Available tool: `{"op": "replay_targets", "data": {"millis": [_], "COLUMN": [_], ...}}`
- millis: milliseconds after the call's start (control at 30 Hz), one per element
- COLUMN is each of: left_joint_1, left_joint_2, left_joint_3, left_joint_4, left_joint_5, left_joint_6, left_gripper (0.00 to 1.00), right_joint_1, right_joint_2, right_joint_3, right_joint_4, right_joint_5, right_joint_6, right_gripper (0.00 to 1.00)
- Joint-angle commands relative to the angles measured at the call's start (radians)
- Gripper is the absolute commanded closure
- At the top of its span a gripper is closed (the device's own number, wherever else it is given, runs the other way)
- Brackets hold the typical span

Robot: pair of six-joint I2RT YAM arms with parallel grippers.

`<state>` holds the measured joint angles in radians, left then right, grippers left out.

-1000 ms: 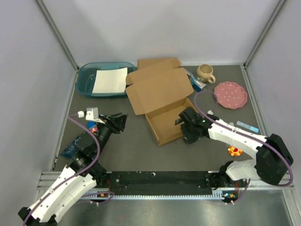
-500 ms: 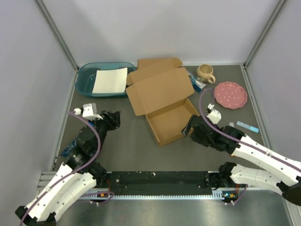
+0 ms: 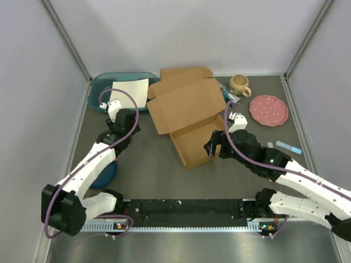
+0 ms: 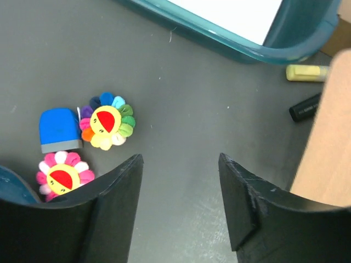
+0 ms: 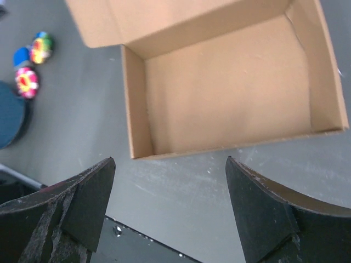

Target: Fold the paper box

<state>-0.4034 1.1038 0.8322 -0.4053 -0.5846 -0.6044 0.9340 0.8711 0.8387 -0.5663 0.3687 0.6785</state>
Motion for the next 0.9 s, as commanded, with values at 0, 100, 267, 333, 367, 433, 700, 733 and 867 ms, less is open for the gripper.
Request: {"op": "replay_targets", "data": {"millis": [0,100,267,333,367,433,700,733,867], "left_joint_1": [0.136,0.193,0.282,0.294,0.296,0.298,0.299,0.302,0.324], "left_joint_2": [0.031,0.076,0.143,0.197,0.218,0.279,0.367,0.372,0.366], "left_joint_3": [0.012,0.010,-0.031,-0.024,-0.019,0.005,0.021,0.018,-0.002], "left_joint_4": [0.085,0.089,0.132,0.134,0.135,0.126,0.154,0.154,0.158], "left_joint_5": [0.158,0.180,0.226,0.224,0.221,0.218,0.212,0.203,0.167], "left_joint_6": [-0.087,-0.101,-0.130,-0.140,-0.140,-0.146,-0.176,-0.185,-0.233], "left_gripper": [0.39,0.39,0.38,0.35,0.34,0.30,0.27,0.27,0.27], "right_joint_1": [0.009,0.009,0.009,0.009,0.011,0.009,0.009,0.009,0.009], "right_joint_2": [-0.124,-0.176,-0.161,-0.143,-0.129,-0.119,-0.152,-0.153,-0.149], "right_joint_3": [-0.042,-0.099,-0.089,-0.070,-0.067,-0.061,-0.087,-0.086,-0.087], "right_joint_4": [0.192,0.270,0.287,0.287,0.287,0.284,0.286,0.286,0.286], "right_joint_5": [-0.091,-0.105,-0.108,-0.120,-0.125,-0.117,-0.070,-0.068,-0.065], "right_joint_6": [-0.161,-0.191,-0.240,-0.260,-0.261,-0.266,-0.273,-0.275,-0.280], "right_gripper": [0.18,0.18,0.18,0.18,0.18,0.18,0.18,0.18,0.18]}}
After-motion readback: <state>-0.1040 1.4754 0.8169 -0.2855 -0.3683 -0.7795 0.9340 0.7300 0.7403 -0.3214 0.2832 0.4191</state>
